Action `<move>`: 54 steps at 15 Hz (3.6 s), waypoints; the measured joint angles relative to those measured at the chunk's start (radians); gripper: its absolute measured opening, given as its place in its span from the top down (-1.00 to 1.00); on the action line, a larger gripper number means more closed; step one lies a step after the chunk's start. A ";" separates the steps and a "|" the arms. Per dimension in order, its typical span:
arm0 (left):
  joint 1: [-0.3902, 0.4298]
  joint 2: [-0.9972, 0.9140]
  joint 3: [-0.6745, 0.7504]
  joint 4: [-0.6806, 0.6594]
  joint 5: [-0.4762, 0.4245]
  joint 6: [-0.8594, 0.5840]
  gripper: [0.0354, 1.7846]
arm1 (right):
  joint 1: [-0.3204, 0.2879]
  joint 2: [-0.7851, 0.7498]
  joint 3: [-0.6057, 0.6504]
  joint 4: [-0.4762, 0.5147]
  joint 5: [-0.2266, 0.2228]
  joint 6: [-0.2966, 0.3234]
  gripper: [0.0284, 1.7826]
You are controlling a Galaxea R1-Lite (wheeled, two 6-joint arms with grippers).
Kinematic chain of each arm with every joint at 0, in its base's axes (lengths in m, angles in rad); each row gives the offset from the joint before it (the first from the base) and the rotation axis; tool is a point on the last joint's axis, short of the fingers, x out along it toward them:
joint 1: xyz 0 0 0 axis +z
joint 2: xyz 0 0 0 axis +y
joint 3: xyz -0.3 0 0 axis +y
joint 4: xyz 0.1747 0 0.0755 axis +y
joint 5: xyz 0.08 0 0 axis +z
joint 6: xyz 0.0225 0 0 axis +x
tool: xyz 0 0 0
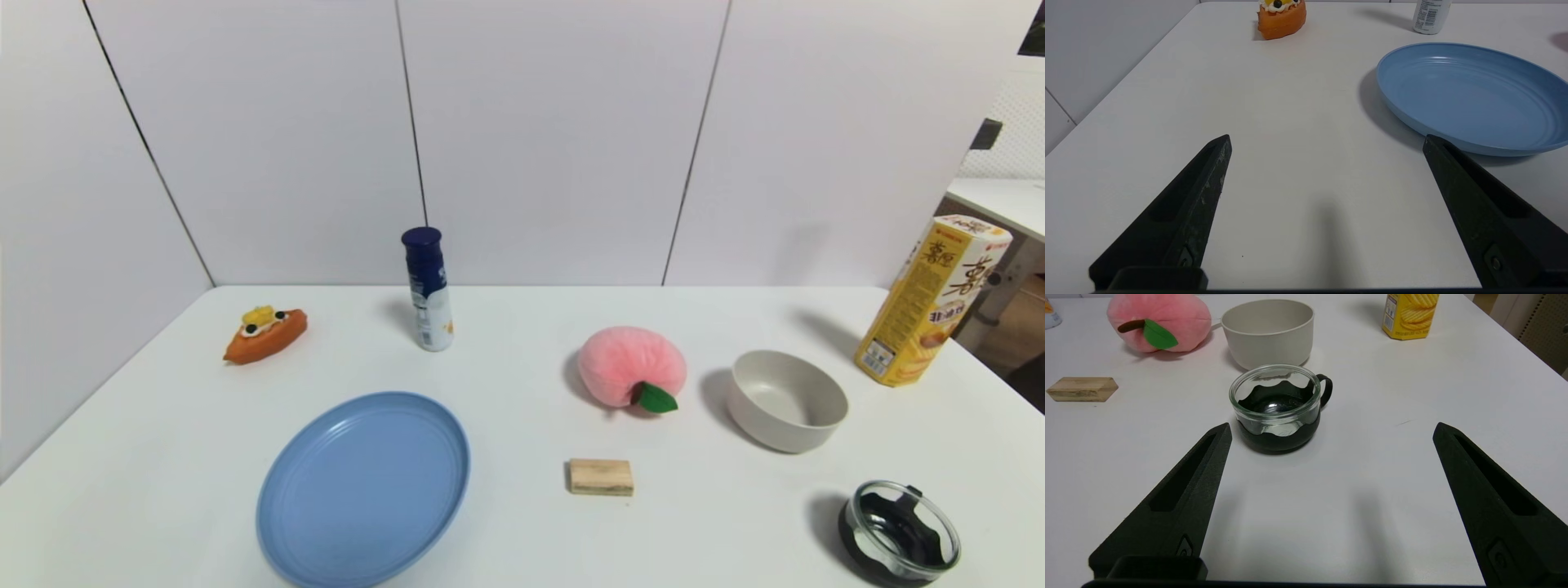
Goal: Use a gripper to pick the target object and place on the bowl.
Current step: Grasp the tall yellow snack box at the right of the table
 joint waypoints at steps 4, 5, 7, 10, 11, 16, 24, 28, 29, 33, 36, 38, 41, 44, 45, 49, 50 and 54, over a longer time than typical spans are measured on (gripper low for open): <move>0.000 0.000 0.000 0.000 0.000 0.000 -0.89 | -0.001 0.011 -0.007 0.002 0.000 -0.001 -0.91; 0.000 0.000 0.000 0.000 0.000 0.000 -0.89 | -0.001 0.028 -0.022 -0.003 0.000 -0.001 -0.91; 0.000 0.000 0.000 0.000 0.000 0.000 -0.89 | -0.004 0.099 -0.089 -0.021 0.000 -0.002 -0.91; 0.000 0.000 0.000 0.000 0.000 0.000 -0.89 | -0.014 0.281 -0.263 -0.034 0.002 -0.007 -0.91; 0.000 0.000 0.000 0.000 0.000 0.000 -0.89 | -0.019 0.358 -0.334 -0.036 0.002 -0.007 -0.91; 0.000 0.000 0.000 0.000 0.000 0.000 -0.89 | -0.052 0.800 -0.780 -0.040 -0.005 -0.001 -0.91; 0.000 0.000 0.000 0.000 0.000 0.000 -0.89 | -0.264 1.297 -1.208 -0.041 0.167 -0.028 -0.91; 0.000 0.000 0.000 0.000 0.000 0.000 -0.89 | -0.391 1.391 -1.195 -0.101 0.372 -0.189 -0.91; 0.000 0.000 0.000 0.000 0.000 0.000 -0.89 | -0.404 1.411 -1.177 -0.144 0.404 -0.204 -0.91; 0.000 0.000 0.000 0.000 0.000 0.000 -0.89 | -0.417 1.481 -1.061 -0.375 0.425 -0.209 -0.91; 0.000 0.000 0.000 0.000 0.000 0.000 -0.89 | -0.417 1.532 -0.951 -0.571 0.416 -0.202 -0.91; 0.000 0.000 0.000 0.000 0.000 0.000 -0.89 | -0.419 1.568 -0.924 -0.668 0.409 -0.176 -0.91; 0.000 0.000 0.000 0.000 0.000 0.000 -0.89 | -0.419 1.617 -0.933 -0.694 0.406 -0.137 -0.91; 0.000 0.000 0.000 0.000 0.000 0.000 -0.89 | -0.436 1.670 -0.964 -0.698 0.399 -0.127 -0.91; 0.000 0.000 0.000 0.000 0.000 0.000 -0.89 | -0.442 1.686 -0.971 -0.697 0.398 -0.125 -0.91; 0.000 0.000 0.000 0.000 0.000 0.000 -0.89 | -0.461 1.742 -0.993 -0.687 0.401 -0.120 -0.91; 0.000 0.000 0.000 0.000 0.000 0.000 -0.89 | -0.462 1.751 -0.994 -0.686 0.405 -0.105 -0.91; 0.000 0.000 0.000 0.000 0.000 0.000 -0.89 | -0.455 1.777 -0.989 -0.685 0.436 -0.091 -0.91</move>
